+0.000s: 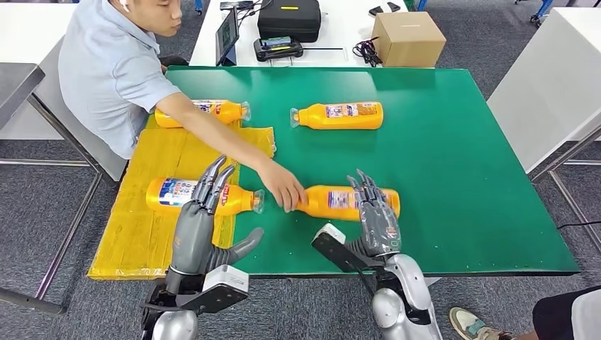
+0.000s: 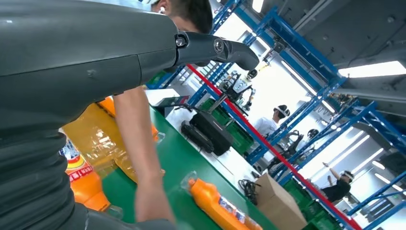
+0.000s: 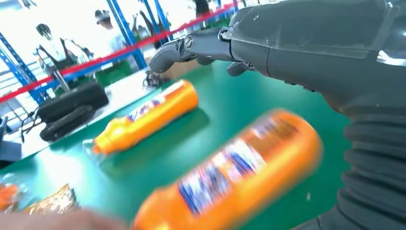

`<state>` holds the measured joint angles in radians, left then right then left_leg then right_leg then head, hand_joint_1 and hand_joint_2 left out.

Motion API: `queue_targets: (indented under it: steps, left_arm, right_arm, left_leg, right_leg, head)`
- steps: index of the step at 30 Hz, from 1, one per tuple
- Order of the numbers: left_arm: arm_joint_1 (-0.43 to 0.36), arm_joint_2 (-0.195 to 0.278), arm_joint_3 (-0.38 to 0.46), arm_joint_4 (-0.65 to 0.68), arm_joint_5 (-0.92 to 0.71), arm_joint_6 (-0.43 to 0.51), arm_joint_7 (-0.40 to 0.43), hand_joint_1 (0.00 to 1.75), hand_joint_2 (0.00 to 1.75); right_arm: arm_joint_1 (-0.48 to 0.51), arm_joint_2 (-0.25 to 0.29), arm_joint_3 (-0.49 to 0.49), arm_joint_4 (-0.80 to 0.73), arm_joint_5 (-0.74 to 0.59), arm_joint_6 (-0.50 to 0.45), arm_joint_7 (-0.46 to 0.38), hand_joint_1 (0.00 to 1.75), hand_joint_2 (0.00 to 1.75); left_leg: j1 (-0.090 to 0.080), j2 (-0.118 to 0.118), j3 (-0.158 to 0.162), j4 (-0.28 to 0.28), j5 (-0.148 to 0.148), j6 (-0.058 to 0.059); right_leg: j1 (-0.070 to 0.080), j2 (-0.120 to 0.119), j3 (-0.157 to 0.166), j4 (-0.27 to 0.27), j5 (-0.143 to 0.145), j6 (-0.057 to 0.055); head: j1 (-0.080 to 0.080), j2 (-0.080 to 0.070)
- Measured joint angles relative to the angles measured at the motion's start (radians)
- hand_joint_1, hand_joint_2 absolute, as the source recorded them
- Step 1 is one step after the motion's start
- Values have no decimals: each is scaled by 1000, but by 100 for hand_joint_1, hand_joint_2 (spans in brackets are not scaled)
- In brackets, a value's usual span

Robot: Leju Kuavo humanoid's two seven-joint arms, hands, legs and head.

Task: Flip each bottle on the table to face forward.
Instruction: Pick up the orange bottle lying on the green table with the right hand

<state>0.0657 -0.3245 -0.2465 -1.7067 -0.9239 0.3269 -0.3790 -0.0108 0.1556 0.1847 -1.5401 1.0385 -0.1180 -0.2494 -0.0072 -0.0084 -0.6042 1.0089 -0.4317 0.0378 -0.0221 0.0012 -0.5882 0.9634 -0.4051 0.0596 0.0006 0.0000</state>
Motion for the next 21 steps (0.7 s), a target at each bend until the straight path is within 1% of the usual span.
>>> queue_targets:
  steps: [2,4,9,11,14,21]
  left_arm:
    - [6,-2,0,-11,11,-5,0,0,175]
    - [11,-3,2,-19,32,-19,0,0,175]
    - [27,-6,10,-32,65,-35,1,0,175]
    - [32,-8,15,-33,72,-39,-1,0,175]
    - [37,-11,22,-34,80,-46,-3,0,175]
    - [40,-12,24,-37,95,-72,2,0,175]
  right_arm:
    - [2,-11,9,-13,29,-8,11,0,175]
    - [3,-22,20,-21,88,-19,37,0,175]
    - [4,-51,64,-24,351,-50,139,0,175]
    - [3,-61,84,-24,402,-53,162,0,175]
    - [0,-73,104,-19,397,-29,178,0,175]
    - [-23,-118,108,38,298,74,199,0,175]
  left_leg:
    - [0,0,0,0,0,0]
    - [0,0,0,0,0,0]
    - [0,0,0,0,0,0]
    - [0,0,0,0,0,0]
    - [0,0,0,0,0,0]
    - [0,0,0,0,0,0]
  right_leg:
    - [0,0,0,0,0,0]
    - [0,0,0,0,0,0]
    - [0,0,0,0,0,0]
    - [0,0,0,0,0,0]
    - [0,0,0,0,0,0]
    - [0,0,0,0,0,0]
  head:
    - [0,0]
    - [0,0]
    - [0,0]
    - [0,0]
    - [0,0]
    - [0,0]
